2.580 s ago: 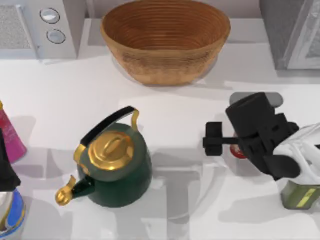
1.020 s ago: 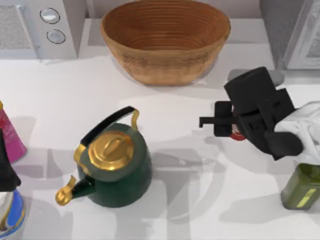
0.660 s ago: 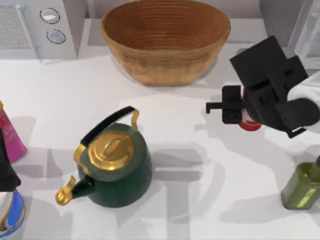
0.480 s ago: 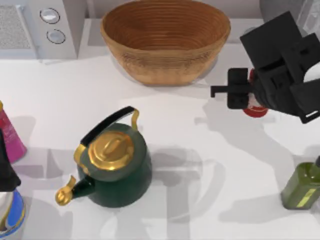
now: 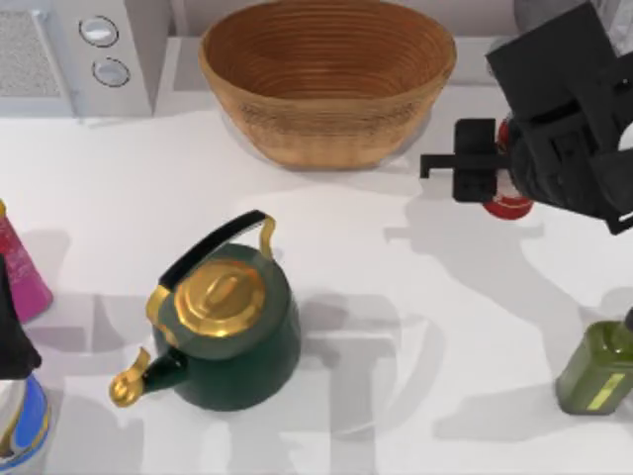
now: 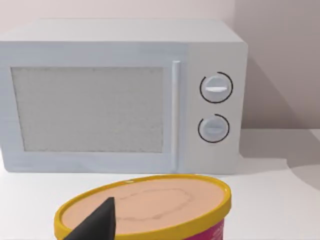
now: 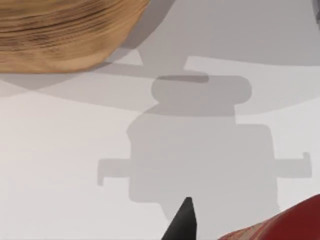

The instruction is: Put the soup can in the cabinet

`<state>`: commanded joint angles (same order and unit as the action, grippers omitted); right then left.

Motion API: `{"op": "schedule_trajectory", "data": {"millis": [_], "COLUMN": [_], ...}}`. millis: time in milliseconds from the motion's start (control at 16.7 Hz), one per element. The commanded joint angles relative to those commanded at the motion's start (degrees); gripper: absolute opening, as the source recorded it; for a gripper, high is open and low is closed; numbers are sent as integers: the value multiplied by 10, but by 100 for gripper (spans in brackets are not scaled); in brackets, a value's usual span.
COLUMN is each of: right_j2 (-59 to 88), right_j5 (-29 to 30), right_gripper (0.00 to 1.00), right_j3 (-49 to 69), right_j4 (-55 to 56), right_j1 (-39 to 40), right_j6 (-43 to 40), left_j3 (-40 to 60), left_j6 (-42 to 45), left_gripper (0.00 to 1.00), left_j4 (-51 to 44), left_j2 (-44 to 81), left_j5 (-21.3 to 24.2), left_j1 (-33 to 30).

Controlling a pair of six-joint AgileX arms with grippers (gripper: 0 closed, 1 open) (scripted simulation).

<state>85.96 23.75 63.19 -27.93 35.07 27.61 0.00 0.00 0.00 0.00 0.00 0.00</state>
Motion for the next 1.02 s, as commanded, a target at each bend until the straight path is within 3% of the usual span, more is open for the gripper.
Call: {"op": "schedule_trajectory", "data": {"millis": [420,1020], "right_j2": [-214,-755], "right_j5": [-95,-221], "right_gripper": [0,0], "right_j3": [-107,-532], "right_j4": [96,256], "right_j1": [-53,-294], "right_j6": [-70,-239], "left_j3": [0,0], "left_j6": [0,0], "left_gripper": [100,100], "left_j4": [0,0], "left_j2": [0,0], "left_j5": [0,0], "left_j1": [0,0]}}
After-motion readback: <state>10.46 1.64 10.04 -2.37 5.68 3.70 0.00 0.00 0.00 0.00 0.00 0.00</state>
